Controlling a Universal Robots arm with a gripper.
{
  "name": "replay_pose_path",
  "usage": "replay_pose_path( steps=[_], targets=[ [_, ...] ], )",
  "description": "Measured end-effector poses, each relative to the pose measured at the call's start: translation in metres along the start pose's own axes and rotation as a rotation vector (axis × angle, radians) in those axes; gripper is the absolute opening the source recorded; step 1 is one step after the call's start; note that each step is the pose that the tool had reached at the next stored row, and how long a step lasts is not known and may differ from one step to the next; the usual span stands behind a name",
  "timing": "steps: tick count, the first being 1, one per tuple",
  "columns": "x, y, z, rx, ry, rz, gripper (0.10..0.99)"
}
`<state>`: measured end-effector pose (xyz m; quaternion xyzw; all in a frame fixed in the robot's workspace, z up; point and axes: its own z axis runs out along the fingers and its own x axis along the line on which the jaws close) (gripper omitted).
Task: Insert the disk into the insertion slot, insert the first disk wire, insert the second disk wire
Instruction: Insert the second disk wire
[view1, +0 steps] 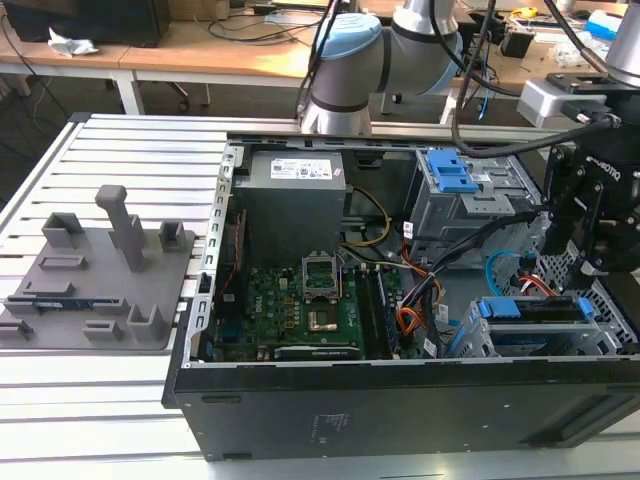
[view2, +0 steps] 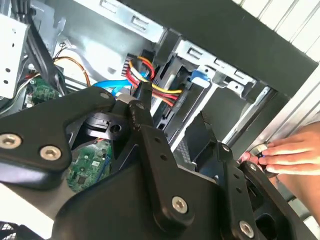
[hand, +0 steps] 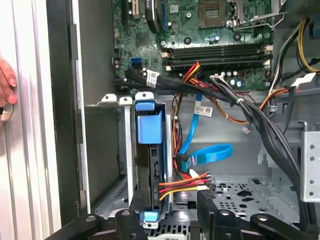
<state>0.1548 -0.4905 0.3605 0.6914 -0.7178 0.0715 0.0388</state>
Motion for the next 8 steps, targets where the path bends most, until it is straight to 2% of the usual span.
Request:
replay_pose_path(
  steps=[1,5,6,7,8],
  targets=[
    [-0.0046,0.0006,-0.0012,0.001,0.0074,-0.001,0.541],
    [-0.0163,0.0024,-0.0056,0.002,0.0255,-0.004,0.529],
    [-0.0208,0.0035,-0.0076,0.003,0.0354,-0.006,0.396],
    [-0.0238,0.0042,-0.0086,0.003,0.0425,-0.008,0.337],
    [-0.0256,0.0049,-0.0093,0.004,0.0480,-0.010,0.337]
  ],
)
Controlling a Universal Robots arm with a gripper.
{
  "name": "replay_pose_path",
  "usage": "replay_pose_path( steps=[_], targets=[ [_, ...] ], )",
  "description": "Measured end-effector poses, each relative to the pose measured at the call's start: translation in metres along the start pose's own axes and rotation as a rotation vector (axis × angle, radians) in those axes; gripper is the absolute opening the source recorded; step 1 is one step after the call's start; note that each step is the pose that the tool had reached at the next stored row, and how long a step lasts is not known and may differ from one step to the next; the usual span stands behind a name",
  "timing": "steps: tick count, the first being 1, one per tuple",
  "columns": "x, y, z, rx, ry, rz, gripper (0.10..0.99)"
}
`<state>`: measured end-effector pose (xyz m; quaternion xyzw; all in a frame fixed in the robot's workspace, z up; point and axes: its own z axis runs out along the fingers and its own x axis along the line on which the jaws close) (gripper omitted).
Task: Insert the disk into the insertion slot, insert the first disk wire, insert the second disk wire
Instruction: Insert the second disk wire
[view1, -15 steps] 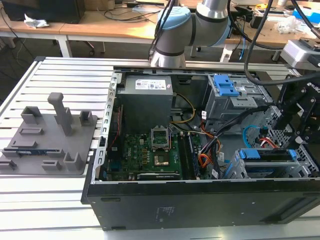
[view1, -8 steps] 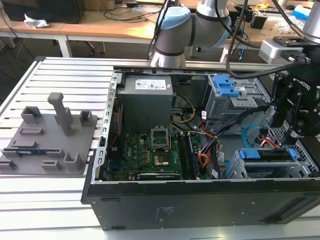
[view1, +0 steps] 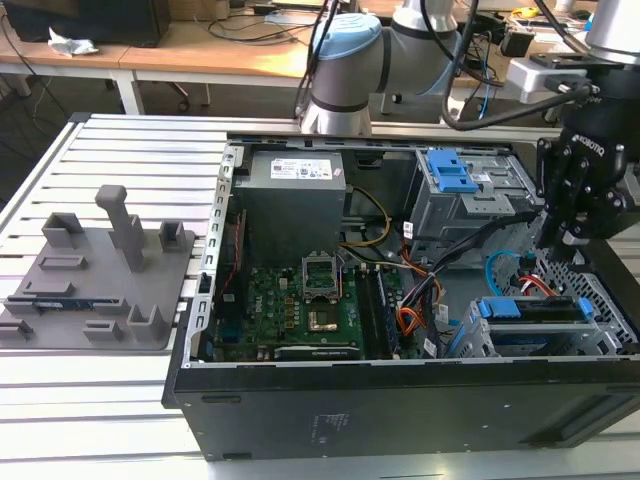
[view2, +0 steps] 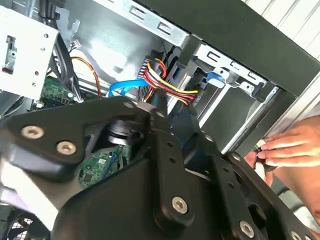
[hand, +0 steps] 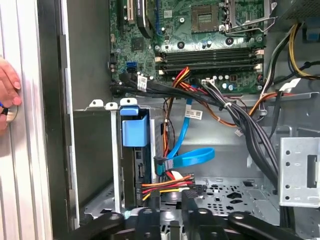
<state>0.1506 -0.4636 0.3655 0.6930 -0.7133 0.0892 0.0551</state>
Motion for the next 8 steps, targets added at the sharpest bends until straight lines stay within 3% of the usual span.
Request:
replay_pose_path(
  steps=[1,4,8],
  targets=[
    [-0.0014,0.0010,-0.0006,0.001,0.0069,-0.002,0.271],
    [-0.0025,0.0055,-0.0015,0.002,0.0255,-0.005,0.271],
    [-0.0018,0.0151,-0.0032,0.004,0.0590,-0.011,0.271]
  ],
)
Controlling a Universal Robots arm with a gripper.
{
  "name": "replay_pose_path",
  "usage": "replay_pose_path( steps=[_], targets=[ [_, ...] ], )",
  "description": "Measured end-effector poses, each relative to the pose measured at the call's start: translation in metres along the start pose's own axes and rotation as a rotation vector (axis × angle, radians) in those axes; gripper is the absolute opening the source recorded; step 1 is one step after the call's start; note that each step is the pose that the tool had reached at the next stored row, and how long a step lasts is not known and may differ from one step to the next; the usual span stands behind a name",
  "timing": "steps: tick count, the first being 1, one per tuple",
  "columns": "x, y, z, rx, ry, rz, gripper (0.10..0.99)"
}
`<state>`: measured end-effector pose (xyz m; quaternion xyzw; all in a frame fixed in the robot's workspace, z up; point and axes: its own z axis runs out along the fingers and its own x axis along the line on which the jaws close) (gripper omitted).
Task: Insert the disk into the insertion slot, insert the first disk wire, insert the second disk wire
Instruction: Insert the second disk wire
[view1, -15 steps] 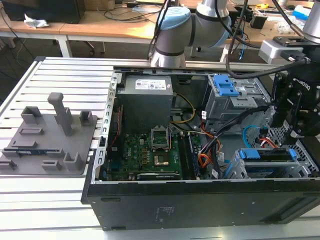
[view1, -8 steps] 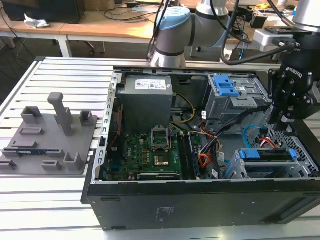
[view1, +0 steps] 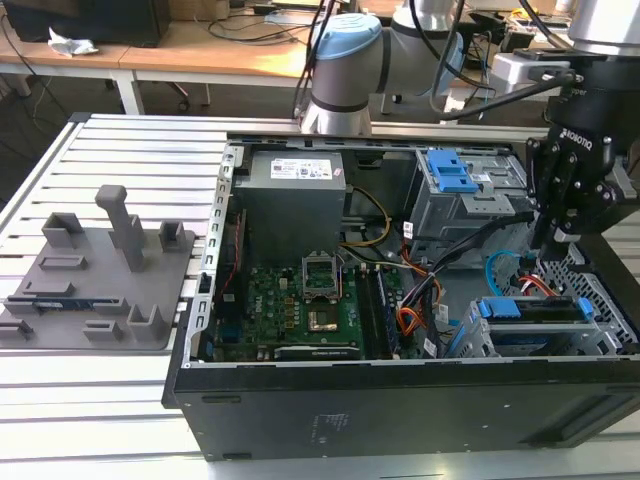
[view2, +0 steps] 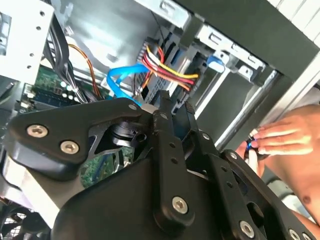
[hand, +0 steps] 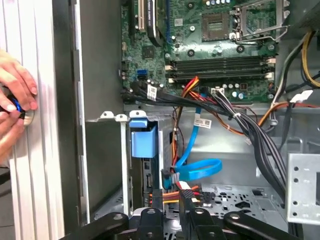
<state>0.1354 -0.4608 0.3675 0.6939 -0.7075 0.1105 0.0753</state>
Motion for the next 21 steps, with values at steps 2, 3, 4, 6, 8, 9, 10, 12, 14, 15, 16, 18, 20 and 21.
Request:
replay_pose_path(
  steps=[2,3,4,6,8,9,10,12,14,15,16,18,20,21],
  targets=[
    [0.0002,0.0042,-0.0006,0.001,0.0165,-0.002,0.271],
    [0.0003,0.0072,-0.0007,0.001,0.0264,-0.003,0.271],
    [0.0003,0.0087,-0.0007,0.001,0.0292,-0.004,0.271],
    [0.0002,0.0097,-0.0002,0.002,0.0297,-0.004,0.271],
    [-0.0001,0.0103,0.0008,0.002,0.0300,-0.005,0.271],
    [-0.0003,0.0107,0.0016,0.002,0.0299,-0.005,0.271],
    [-0.0005,0.0110,0.0023,0.002,0.0299,-0.006,0.271],
    [-0.0010,0.0113,0.0042,0.002,0.0298,-0.007,0.271],
    [-0.0014,0.0116,0.0057,0.003,0.0298,-0.008,0.271],
    [-0.0017,0.0118,0.0067,0.003,0.0296,-0.009,0.271],
    [-0.0020,0.0119,0.0078,0.003,0.0297,-0.009,0.271],
    [-0.0022,0.0122,0.0085,0.003,0.0297,-0.009,0.271],
    [-0.0023,0.0123,0.0091,0.003,0.0297,-0.009,0.255],
    [-0.0024,0.0123,0.0093,0.003,0.0296,-0.009,0.188]
  ],
)
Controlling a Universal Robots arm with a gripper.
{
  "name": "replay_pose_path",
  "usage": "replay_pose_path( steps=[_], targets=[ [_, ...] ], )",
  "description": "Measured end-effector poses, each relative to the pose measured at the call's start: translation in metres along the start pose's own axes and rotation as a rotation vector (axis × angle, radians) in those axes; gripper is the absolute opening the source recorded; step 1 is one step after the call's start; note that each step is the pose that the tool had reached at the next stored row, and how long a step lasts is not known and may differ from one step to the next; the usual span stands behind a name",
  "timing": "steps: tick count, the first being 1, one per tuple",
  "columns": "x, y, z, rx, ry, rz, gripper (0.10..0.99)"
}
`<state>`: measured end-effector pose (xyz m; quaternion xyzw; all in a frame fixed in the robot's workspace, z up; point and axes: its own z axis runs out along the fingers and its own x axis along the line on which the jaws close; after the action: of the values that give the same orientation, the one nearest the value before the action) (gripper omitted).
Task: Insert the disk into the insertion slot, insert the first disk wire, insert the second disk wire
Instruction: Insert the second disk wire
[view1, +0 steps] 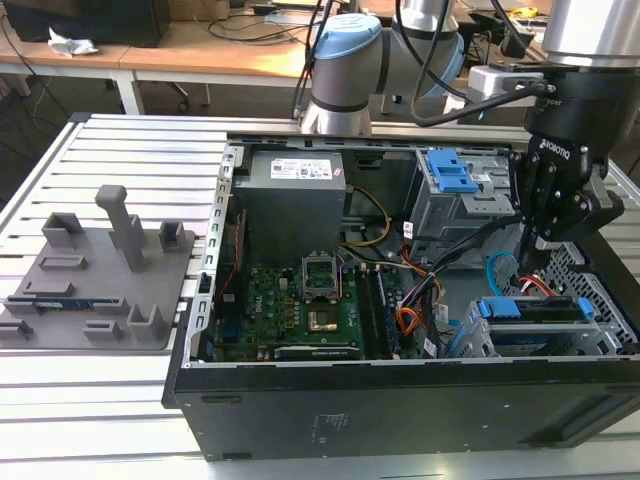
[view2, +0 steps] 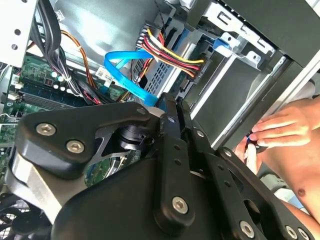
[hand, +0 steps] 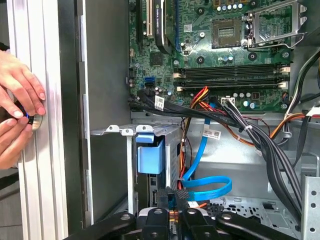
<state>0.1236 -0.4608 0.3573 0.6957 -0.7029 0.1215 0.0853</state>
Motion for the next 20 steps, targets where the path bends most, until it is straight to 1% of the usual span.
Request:
replay_pose_path(
  steps=[1,8,10,12,14,15,16,18,19,20],
  targets=[
    [-0.0002,0.0000,0.0006,0.000,0.0000,0.000,0.161],
    [-0.0006,0.0002,0.0012,0.000,-0.0003,0.000,0.161],
    [-0.0007,-0.0065,0.0015,-0.006,-0.0001,-0.002,0.161],
    [-0.0008,-0.0111,0.0017,-0.011,0.0000,-0.003,0.161],
    [-0.0002,-0.0145,0.0020,-0.012,-0.0010,-0.004,0.161],
    [0.0021,-0.0146,0.0027,-0.011,-0.0226,-0.002,0.161],
    [0.0037,-0.0147,0.0032,-0.008,-0.0569,0.000,0.161],
    [0.0054,-0.0147,0.0037,-0.006,-0.0899,0.002,0.161],
    [0.0074,-0.0148,0.0043,-0.004,-0.1277,0.005,0.161],
    [0.0102,-0.0148,0.0052,-0.004,-0.1476,0.006,0.161]
  ],
)
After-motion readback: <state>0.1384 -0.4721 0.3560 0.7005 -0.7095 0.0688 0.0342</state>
